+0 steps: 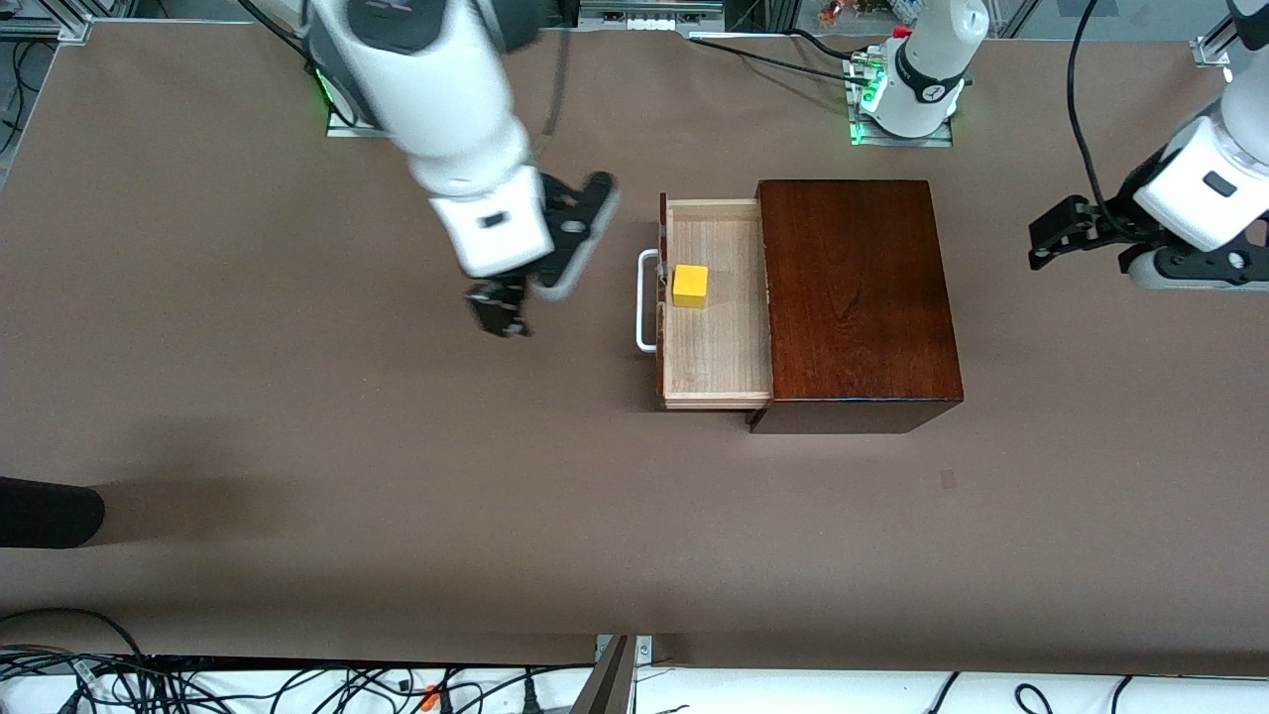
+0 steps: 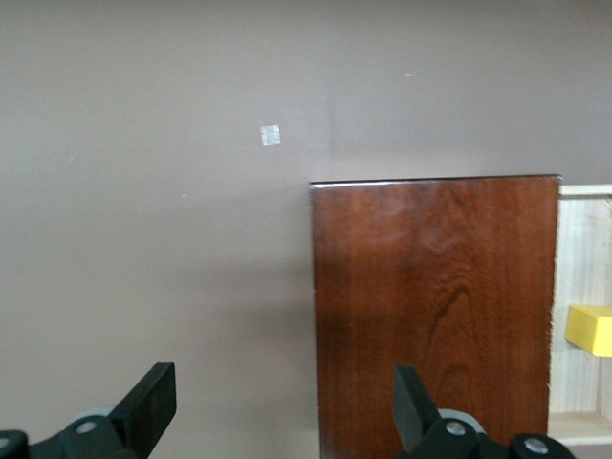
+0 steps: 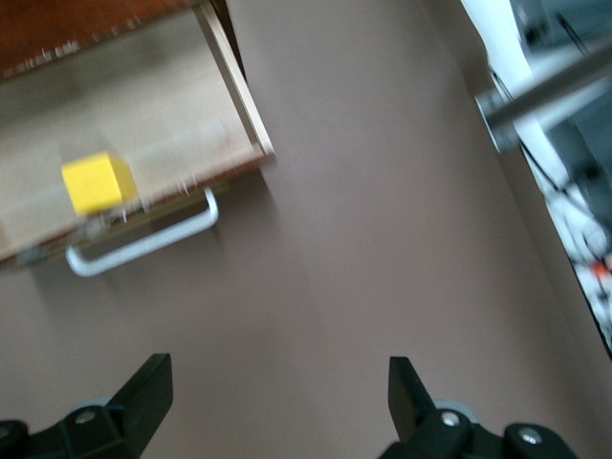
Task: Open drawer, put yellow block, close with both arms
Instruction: 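Withdraw the right gripper toward its rest pose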
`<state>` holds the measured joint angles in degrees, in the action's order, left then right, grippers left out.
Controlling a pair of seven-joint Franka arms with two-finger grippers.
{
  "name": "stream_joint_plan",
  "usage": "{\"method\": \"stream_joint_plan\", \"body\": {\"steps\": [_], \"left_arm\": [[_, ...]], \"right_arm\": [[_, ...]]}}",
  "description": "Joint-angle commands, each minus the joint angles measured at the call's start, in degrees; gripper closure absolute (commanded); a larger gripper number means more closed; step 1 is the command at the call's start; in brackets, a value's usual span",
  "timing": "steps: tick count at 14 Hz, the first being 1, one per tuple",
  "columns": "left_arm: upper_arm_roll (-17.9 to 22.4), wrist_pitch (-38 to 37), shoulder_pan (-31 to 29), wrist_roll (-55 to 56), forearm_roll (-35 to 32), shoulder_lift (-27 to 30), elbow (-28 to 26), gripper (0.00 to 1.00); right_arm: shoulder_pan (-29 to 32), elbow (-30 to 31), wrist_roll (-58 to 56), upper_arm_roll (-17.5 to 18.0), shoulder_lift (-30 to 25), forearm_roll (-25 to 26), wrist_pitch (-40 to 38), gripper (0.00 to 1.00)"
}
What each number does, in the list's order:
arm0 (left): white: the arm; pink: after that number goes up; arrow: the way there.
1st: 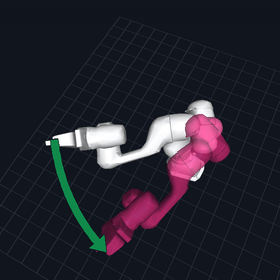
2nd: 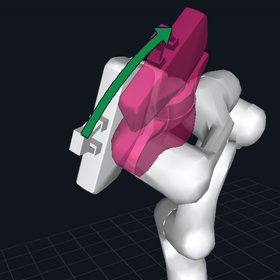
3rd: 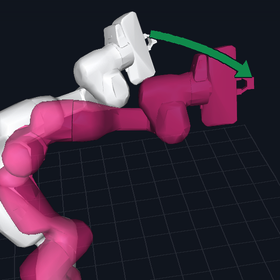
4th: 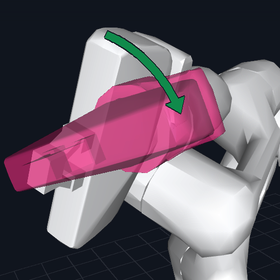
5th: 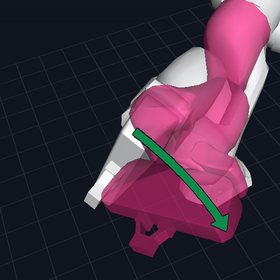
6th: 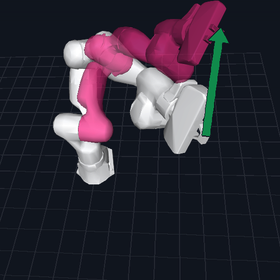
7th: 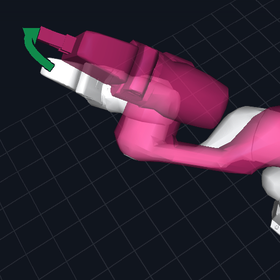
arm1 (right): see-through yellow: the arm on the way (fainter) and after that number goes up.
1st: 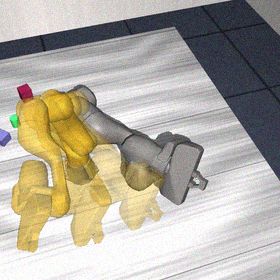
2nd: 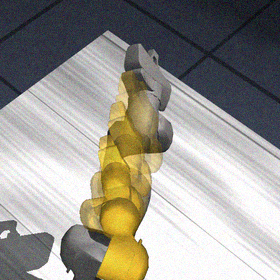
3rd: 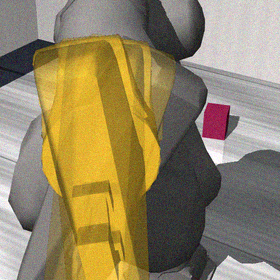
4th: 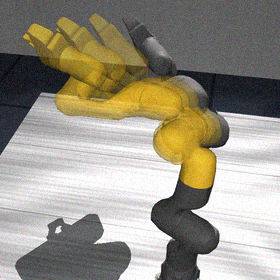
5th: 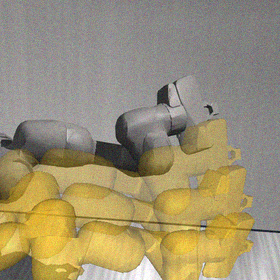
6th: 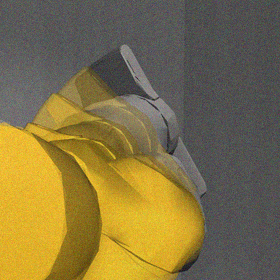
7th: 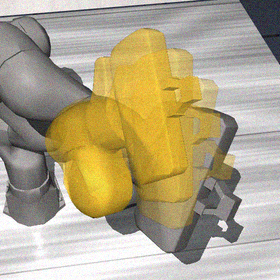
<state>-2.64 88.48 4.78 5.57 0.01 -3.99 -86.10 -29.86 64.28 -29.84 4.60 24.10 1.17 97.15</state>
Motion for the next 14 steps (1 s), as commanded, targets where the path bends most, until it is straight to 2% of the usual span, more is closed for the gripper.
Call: {"method": "stream_joint_plan", "body": {"steps": [1,3,5,6,8,10,14], "left_arm": [[-4.98,-0.59,0.84,-0.65,-0.62,-0.75,1.11,0.0],[-10.52,-0.59,0.84,-0.65,-0.62,-2.51,2.52,0.0],[-16.49,0.02,1.54,-0.73,-0.8,-4.61,2.7,0.0],[-18.96,1.5,1.72,-0.65,-0.8,-5.41,2.7,0.0],[-22.66,5.63,3.9,-0.82,-1.32,-7.69,2.7,0.0],[-22.94,8.01,9.16,-3.35,-1.32,-10.41,4.26,0.0],[-22.94,8.37,17.43,-22.93,-3.25,-18.4,8.67,0.0]], "right_arm": [[1.65,2.16,1.35,-3.61,-6.68,-1.78,-5.38,0.0],[1.99,3.57,4.34,-6.34,-10.02,-3.19,-9.07,0.0],[1.91,8.12,4.7,-10.55,-15.54,-4.42,-9.88,0.0],[2.69,11.45,5.57,-11.62,-19.05,-5.21,-9.88,0.0],[6.81,17.78,10.22,-11.19,-24.77,-5.57,-9.88,0.0],[10.24,21.4,13.39,-11.19,-28.39,-5.48,-11.1,0.0],[16.66,21.68,19.97,-9.8,-28.67,-5.39,-14.0,0.0]]}}
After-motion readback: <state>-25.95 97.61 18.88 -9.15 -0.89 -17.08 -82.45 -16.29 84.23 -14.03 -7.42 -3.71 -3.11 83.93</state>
